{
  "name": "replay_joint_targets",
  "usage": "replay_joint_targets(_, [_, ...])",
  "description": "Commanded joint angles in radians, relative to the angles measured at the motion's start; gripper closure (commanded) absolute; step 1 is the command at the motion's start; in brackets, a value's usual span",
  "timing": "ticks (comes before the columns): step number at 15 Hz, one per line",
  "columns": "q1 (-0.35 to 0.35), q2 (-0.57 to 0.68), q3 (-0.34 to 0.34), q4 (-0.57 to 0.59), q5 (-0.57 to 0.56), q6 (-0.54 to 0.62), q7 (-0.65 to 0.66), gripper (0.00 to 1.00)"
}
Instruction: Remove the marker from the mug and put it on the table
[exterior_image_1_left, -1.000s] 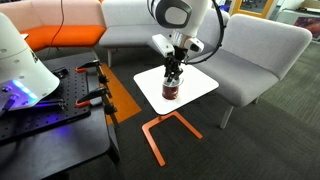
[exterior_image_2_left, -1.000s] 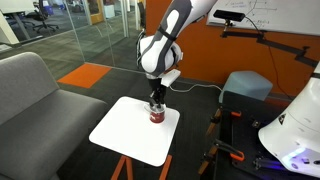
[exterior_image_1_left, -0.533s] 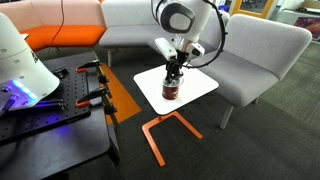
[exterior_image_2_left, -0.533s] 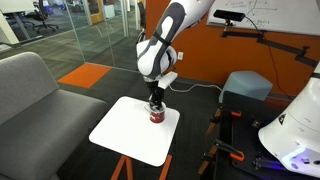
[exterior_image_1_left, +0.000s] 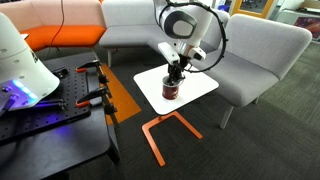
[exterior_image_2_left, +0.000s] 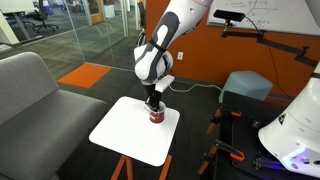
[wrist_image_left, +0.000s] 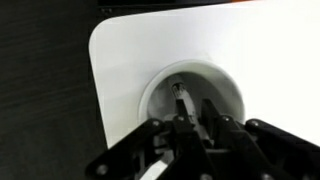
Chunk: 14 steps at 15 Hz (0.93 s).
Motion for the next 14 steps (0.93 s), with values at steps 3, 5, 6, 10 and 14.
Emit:
replay_joint_targets(3, [0.003,0.024,-0.003,0.038,-0.018,-0.031,0.035,0.96])
replay_joint_targets(5, [0.01,0.018,-0.01,0.029,-0.028,-0.024,0.038,0.95])
replay_joint_targets(6, [0.012,0.011,-0.011,0.021,-0.033,-0.023,0.035,0.95])
replay_joint_targets(10, [0.039,-0.039,-0.03,-0.03,-0.071,-0.03,0.051,0.95])
replay_joint_targets(14, [0.029,-0.127,-0.015,-0.106,-0.078,-0.001,0.034,0.95])
